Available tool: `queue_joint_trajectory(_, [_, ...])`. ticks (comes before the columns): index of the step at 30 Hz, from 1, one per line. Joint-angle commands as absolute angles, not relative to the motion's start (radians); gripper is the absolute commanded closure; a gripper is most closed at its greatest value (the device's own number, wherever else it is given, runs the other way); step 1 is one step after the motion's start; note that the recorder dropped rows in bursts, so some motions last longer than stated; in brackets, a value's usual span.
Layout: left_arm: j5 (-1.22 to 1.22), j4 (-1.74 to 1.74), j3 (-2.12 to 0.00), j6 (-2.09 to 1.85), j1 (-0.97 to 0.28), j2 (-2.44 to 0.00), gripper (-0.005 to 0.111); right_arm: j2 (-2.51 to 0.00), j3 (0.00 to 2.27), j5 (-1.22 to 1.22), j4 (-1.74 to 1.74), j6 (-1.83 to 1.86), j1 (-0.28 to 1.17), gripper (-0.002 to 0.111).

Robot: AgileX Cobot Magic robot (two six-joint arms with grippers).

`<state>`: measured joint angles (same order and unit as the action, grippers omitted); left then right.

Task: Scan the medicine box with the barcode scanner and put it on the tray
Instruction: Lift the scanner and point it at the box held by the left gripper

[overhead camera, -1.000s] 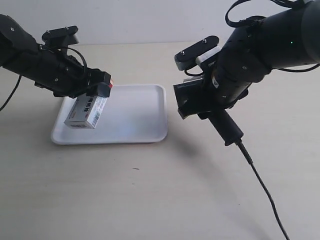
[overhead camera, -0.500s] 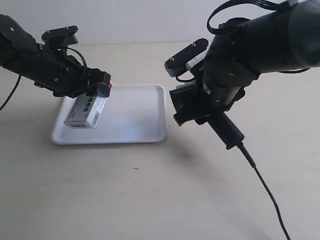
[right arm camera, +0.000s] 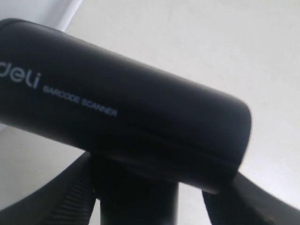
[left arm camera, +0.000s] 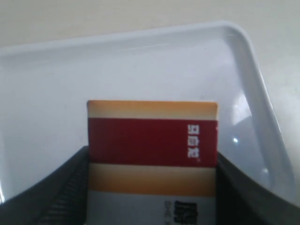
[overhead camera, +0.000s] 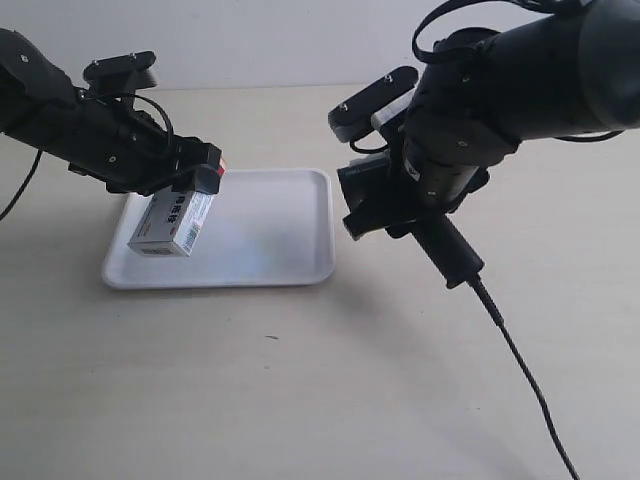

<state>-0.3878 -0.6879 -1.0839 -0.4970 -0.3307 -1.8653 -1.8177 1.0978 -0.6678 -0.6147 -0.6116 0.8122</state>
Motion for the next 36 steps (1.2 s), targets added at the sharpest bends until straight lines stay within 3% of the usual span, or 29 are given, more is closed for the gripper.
queue_joint_trajectory(1, [-0.382,-0.684,-1.092,-0.493,-0.33,-1.862,0.107,-1.782,1.126,-0.652,-0.606,-0.613,0.814,0.106])
queue_joint_trajectory(19, [-0.434,-0.657,-1.122,-0.49,-0.291,-1.894,0.107,-1.782,1.16,-0.788,-0.663,-0.613,0.885,0.106])
queue_joint_trajectory(33, [-0.387,-0.615,-1.122,-0.492,-0.278,-1.898,0.107,-1.782,1.153,-0.756,-0.631,-0.611,0.885,0.106])
queue_joint_trajectory(36, [-0.406,-0.613,-1.132,-0.488,-0.278,-1.92,0.107,-1.787,1.153,-0.644,-0.622,-0.627,0.885,0.106])
